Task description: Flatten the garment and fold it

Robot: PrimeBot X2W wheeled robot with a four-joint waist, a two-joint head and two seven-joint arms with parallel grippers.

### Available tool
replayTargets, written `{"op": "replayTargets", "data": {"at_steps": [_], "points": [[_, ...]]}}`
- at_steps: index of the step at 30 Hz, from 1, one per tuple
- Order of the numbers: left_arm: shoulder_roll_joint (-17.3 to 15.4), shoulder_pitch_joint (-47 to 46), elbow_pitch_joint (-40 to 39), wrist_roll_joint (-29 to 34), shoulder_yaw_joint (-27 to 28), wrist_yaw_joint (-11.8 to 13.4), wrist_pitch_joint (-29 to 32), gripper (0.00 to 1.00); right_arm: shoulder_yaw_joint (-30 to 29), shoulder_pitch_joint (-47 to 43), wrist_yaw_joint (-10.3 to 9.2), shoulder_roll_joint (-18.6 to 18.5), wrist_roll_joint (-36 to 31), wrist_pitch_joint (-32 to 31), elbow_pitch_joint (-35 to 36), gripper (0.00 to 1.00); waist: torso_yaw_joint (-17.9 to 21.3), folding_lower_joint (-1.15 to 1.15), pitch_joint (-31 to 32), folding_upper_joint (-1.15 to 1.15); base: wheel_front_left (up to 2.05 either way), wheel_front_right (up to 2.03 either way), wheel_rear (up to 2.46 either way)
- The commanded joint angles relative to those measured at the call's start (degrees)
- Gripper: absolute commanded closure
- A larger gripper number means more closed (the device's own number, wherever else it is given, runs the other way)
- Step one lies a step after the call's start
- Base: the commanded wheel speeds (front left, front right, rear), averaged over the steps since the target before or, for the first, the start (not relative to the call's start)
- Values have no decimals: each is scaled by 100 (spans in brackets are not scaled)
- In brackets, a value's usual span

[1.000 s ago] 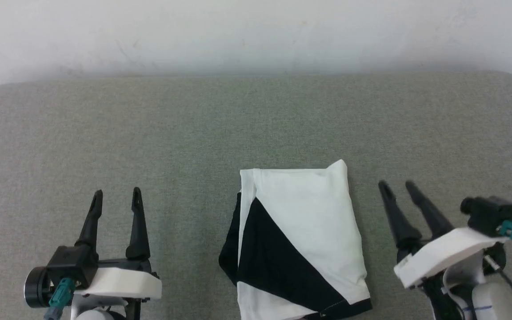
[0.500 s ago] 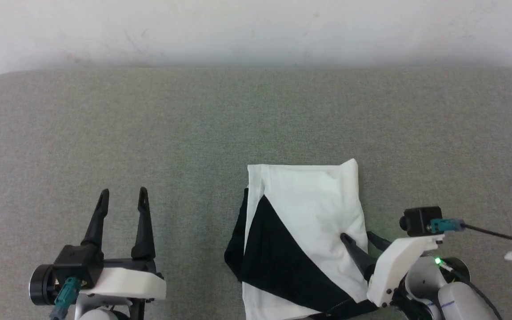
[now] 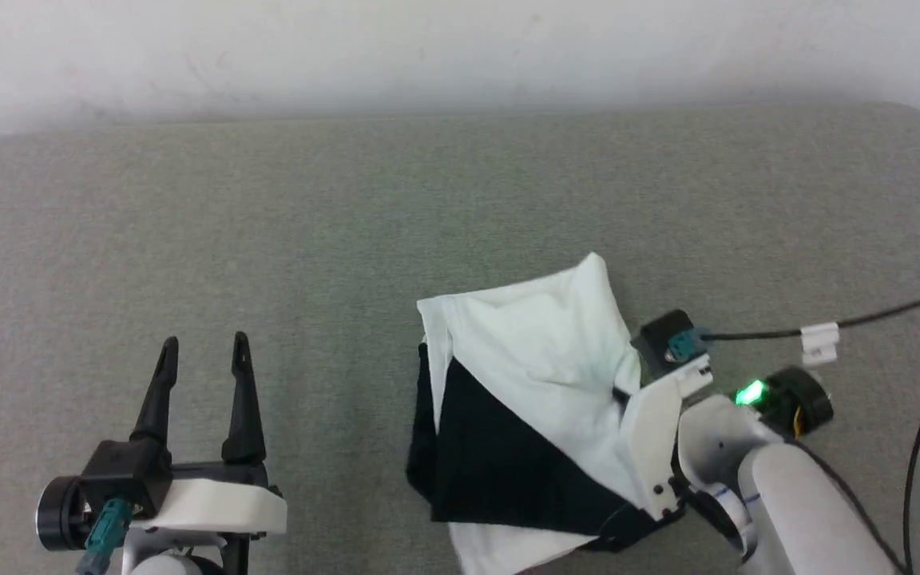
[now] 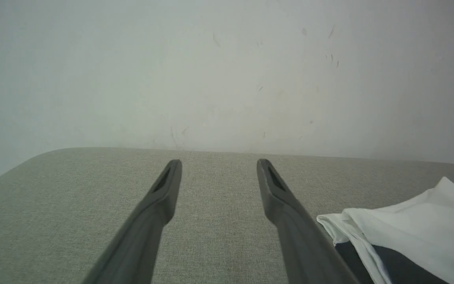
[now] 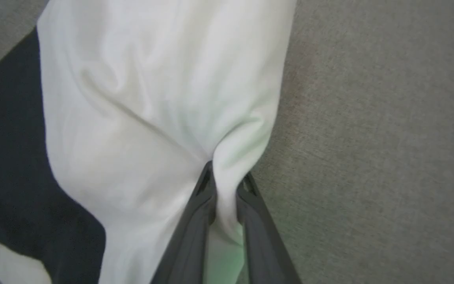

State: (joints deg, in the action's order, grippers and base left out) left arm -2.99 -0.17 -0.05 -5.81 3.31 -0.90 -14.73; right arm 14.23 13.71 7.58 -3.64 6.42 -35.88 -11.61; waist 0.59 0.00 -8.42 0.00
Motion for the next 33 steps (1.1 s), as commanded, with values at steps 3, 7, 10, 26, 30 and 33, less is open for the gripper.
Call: {"op": "replayTargets", "data": {"at_steps": [3,7,10,26,30,33], "points": [[6,-40,-47,118,27,0,-27,0,348,386,-9,-506,-293,-198,234,100,365,0,-75,0,0,0,0],[7,-156,-105,184,-4,-15,-27,0,672,789,-9,-1260,-473,-237,317,100,702,0,-216,0,0,0,0],[7,-295,-135,235,-51,-29,-27,0,674,1011,-9,-1689,-499,-194,179,100,917,0,-339,0,0,0,0],[-198,-976,-302,459,-127,-64,-27,0,-499,2228,-9,-2340,-1135,1001,-1473,100,1528,0,-1378,0,0,0,0],[-251,-1159,-288,508,-201,-93,-27,0,-938,2485,-9,-2319,-1382,1339,-1917,100,1429,0,-1636,0,0,0,0],[-300,-1269,-283,528,-220,-100,-27,0,-1206,2606,-9,-2329,-1610,1518,-2176,100,1330,0,-1778,0,0,0,0]]}}
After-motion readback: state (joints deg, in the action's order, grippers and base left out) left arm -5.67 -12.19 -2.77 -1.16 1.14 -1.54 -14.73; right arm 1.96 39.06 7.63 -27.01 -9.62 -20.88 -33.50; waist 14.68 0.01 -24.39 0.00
